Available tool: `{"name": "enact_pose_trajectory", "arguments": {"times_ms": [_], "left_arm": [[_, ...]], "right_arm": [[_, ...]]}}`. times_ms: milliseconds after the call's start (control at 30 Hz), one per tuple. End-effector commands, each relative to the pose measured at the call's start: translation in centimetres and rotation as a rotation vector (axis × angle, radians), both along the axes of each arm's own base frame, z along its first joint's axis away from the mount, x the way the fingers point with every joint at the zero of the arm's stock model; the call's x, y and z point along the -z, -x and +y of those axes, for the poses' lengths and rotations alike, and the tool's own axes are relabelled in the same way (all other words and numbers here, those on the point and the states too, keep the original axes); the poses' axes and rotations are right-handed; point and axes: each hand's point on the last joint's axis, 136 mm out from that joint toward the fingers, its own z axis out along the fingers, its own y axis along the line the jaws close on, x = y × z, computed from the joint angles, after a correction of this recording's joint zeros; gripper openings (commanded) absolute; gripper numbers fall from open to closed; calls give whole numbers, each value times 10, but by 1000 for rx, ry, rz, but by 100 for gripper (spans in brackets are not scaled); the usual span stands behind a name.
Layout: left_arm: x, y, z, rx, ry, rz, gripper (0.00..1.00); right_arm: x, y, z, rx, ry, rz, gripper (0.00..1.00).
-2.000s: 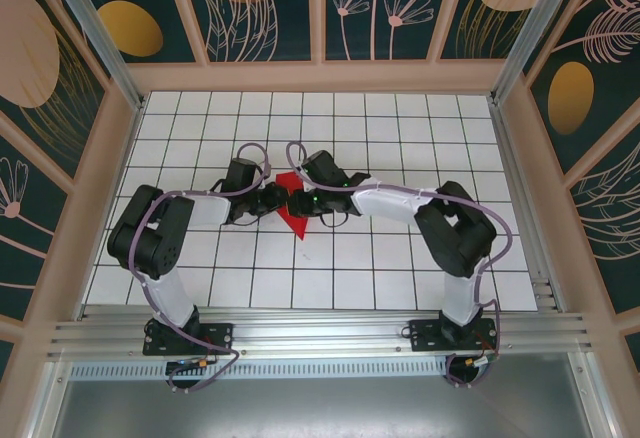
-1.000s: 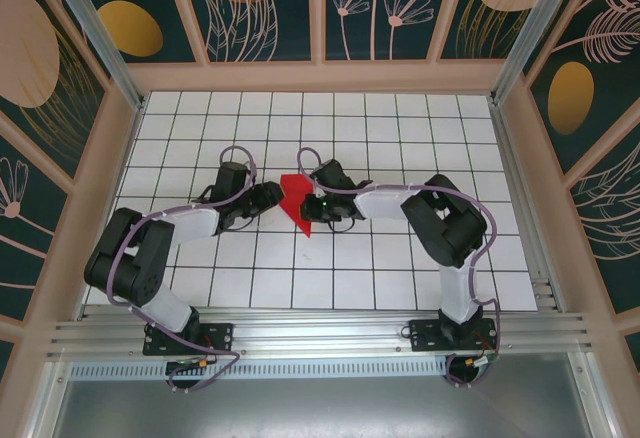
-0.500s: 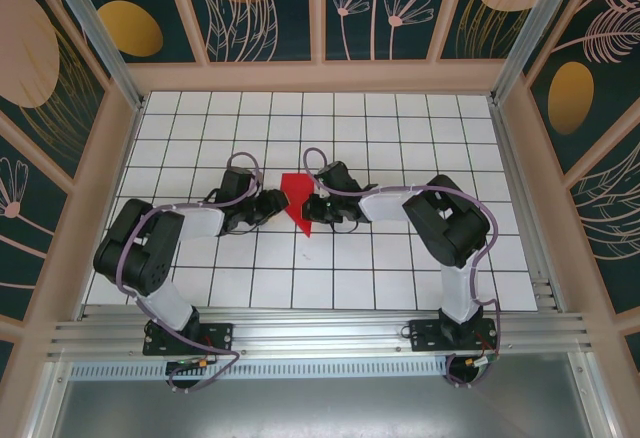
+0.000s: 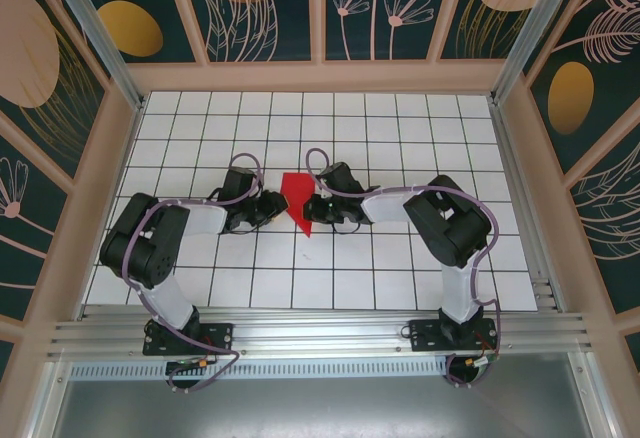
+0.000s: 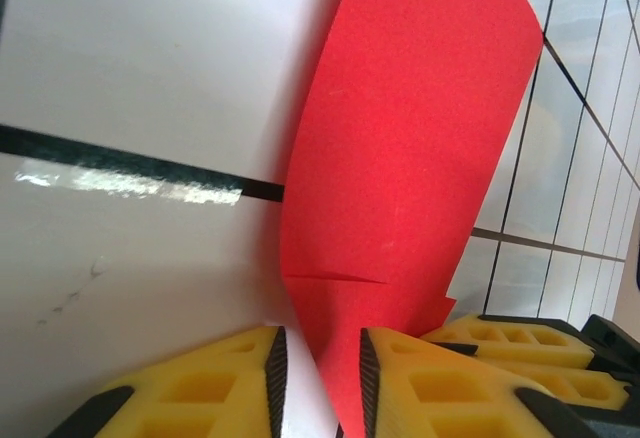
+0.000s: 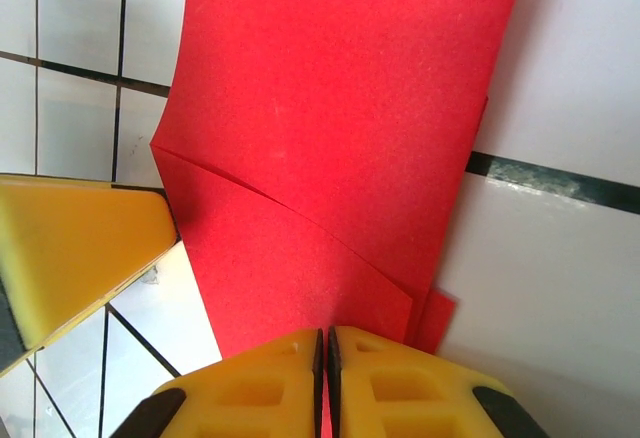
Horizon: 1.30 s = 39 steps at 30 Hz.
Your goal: Fold a paper plane with a square sheet of paper (pick it up from the middle)
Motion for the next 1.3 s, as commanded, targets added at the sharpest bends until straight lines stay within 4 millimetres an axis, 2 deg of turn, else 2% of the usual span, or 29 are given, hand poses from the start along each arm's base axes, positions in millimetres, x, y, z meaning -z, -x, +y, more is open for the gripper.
{"name": "enact_pose_trajectory", "arguments": {"times_ms": [0, 367, 433, 500, 600, 767, 900, 1067, 1267], "left_arm": [[-11, -16, -7, -4, 15, -65, 25], [-12, -20, -8, -12, 24, -74, 18], [-11, -20, -8, -16, 24, -73, 15], [-11, -21, -8, -23, 25, -74, 7], [-16, -21, -6, -36, 27, -79, 1], [-31, -15, 1, -83, 4, -104, 0], [-37, -7, -3, -112, -18, -102, 0], [-37, 1, -11, -153, -90, -93, 0], [-40, 5, -27, -166, -151, -103, 0]], "right_arm": [[12, 5, -17, 17, 46, 30, 13], [12, 4, -19, 3, 53, 13, 13], [11, 4, -19, -3, 58, -2, 13], [8, 1, -20, -12, 61, -26, 15], [-6, -5, -18, -27, 51, -89, 18], [-40, -13, -20, -30, 16, -228, 27], [-59, -13, -30, -16, 9, -338, 34], [-74, -6, -51, 12, 32, -481, 40], [-80, 20, -55, -76, 61, -643, 38]]}}
